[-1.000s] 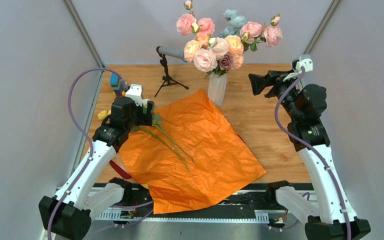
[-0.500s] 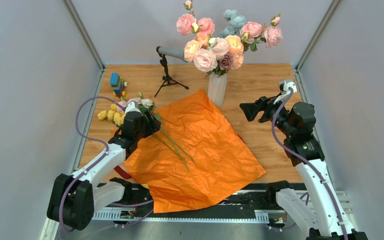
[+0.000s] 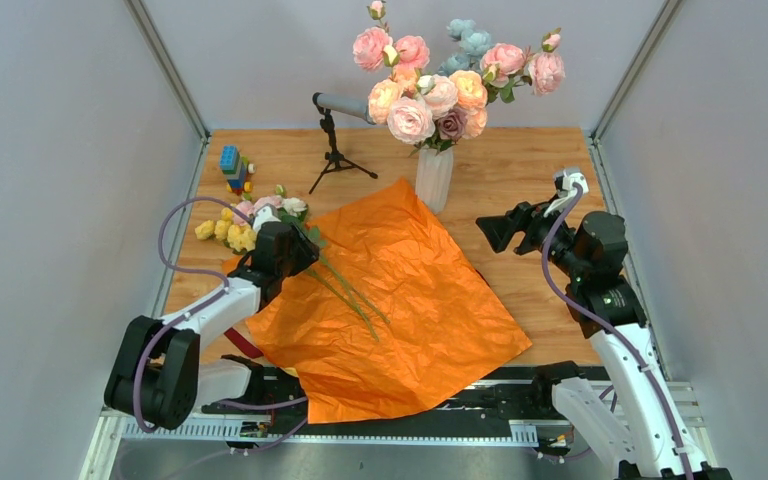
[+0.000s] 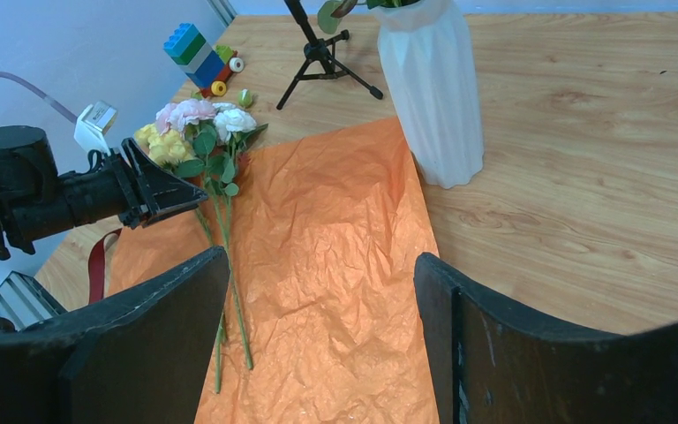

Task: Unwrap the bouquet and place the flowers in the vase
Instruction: Pick up the fake flower from the wrapping paper.

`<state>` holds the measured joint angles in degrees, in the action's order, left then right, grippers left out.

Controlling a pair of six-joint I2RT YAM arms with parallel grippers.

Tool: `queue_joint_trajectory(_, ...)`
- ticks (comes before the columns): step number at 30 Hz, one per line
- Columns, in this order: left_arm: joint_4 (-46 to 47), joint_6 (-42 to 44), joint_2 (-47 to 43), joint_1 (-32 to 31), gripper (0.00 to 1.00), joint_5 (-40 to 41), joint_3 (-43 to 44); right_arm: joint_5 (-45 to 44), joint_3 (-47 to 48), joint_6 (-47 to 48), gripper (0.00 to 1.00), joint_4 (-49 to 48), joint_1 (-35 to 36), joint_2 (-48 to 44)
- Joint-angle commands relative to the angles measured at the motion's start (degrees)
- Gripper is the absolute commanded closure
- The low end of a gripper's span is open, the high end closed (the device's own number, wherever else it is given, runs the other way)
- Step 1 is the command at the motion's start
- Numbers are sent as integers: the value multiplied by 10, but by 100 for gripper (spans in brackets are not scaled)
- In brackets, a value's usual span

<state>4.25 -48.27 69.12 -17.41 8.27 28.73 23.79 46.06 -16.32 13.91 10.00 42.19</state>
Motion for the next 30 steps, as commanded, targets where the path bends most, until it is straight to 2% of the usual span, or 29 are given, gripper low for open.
queue_joint_trajectory(1,34,9,16,4,47,16,6,9,-4,-10,23,-14,2,-11)
queue_joint_trajectory(9,62,4,58,4,50,1,9,9,-4,-10,23,-12,2,-11)
queue_joint_trajectory(17,92,-3,85,4,58,-11,13,12,-5,-9,23,-12,2,-7)
queue_joint_trajectory(21,99,-4,104,4,66,-21,19,13,-5,-10,23,-12,2,-5)
queue_joint_trajectory(27,103,-8,118,4,68,-21,24,13,-5,-10,23,-11,2,-4)
queue_joint_trajectory(30,107,-11,124,5,72,-23,23,14,-5,-9,23,-12,2,-2)
